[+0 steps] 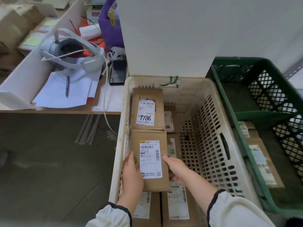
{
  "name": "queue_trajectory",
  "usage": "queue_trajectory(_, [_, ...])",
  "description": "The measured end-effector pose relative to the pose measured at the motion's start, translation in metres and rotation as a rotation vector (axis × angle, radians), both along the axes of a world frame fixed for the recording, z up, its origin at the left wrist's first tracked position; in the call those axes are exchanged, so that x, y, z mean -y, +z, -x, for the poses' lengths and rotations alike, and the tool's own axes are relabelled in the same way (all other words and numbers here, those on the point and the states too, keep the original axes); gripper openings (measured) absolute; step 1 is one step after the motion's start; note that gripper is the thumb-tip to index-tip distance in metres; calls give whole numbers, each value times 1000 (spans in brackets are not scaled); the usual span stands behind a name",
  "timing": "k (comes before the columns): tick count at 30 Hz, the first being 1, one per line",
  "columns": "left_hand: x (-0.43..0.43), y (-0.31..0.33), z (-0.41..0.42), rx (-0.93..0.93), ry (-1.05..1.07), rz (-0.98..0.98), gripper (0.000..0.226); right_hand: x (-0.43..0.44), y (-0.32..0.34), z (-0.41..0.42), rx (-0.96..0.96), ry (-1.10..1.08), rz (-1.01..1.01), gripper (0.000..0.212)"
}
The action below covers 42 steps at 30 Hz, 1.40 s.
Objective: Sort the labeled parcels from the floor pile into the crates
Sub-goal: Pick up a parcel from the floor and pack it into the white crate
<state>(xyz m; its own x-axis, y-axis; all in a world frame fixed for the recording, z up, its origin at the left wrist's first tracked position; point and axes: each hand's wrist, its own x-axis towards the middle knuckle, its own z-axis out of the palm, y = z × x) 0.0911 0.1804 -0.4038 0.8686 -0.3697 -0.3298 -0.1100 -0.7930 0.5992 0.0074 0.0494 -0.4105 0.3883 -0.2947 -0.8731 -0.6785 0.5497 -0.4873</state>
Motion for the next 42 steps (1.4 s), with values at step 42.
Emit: queue_trajectory(42, [34,193,-24,94,-514,-286,34,48,213,25,-81,692,699,44])
